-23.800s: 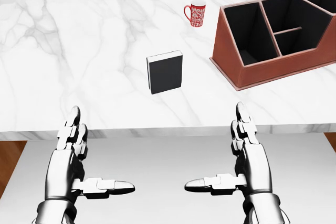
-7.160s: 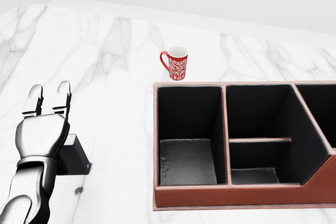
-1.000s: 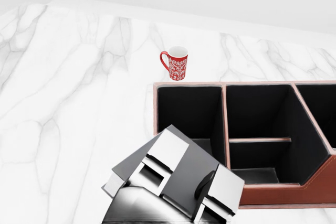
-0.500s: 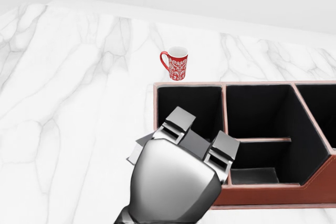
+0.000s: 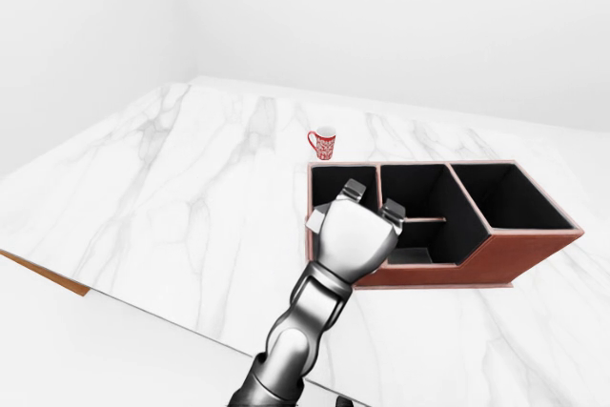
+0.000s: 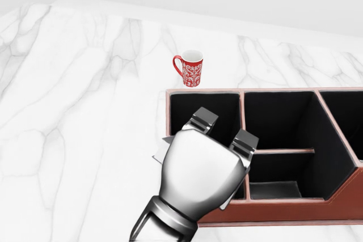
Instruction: Pick up the book and place it in the left compartment of the caddy.
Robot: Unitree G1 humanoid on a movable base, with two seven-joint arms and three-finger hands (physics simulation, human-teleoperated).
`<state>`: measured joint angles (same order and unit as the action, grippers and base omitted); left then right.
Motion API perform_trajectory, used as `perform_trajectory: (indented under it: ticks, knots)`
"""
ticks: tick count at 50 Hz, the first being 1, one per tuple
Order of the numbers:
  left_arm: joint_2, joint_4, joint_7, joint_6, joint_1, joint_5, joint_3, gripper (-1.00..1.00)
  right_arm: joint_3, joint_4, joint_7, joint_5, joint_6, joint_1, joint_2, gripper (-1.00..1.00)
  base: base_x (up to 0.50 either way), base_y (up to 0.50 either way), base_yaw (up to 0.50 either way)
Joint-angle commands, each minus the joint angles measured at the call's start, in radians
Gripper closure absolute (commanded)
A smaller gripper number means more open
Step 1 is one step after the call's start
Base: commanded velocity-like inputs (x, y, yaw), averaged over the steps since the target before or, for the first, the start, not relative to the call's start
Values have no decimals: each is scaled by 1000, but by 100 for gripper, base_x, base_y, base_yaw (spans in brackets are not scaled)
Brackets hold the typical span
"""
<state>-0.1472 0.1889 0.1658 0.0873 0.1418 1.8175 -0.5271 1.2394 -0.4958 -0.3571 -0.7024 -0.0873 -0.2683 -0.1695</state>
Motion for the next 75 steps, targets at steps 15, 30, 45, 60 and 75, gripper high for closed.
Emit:
perform_trajectory:
  ticks: [15,30,45,60,75]
  knots:
    - [-48,-252,1,0,170,4,114,100,-2,7,-3,2,0,1,0,-100,0,0,0]
    - [-40,-420,45,0,240,-4,157,100,-3,0,-5,0,0,1,0,-100,0,0,0]
    - [-62,-640,85,0,357,0,188,100,-3,-5,-2,-2,0,-1,0,-100,0,0,0]
    - [-95,-822,128,0,434,12,189,100,-2,-1,-1,-2,0,1,-2,-100,0,0,0]
    - [-110,-961,145,0,473,8,196,100,-1,0,-3,-4,0,1,-2,-100,0,0,0]
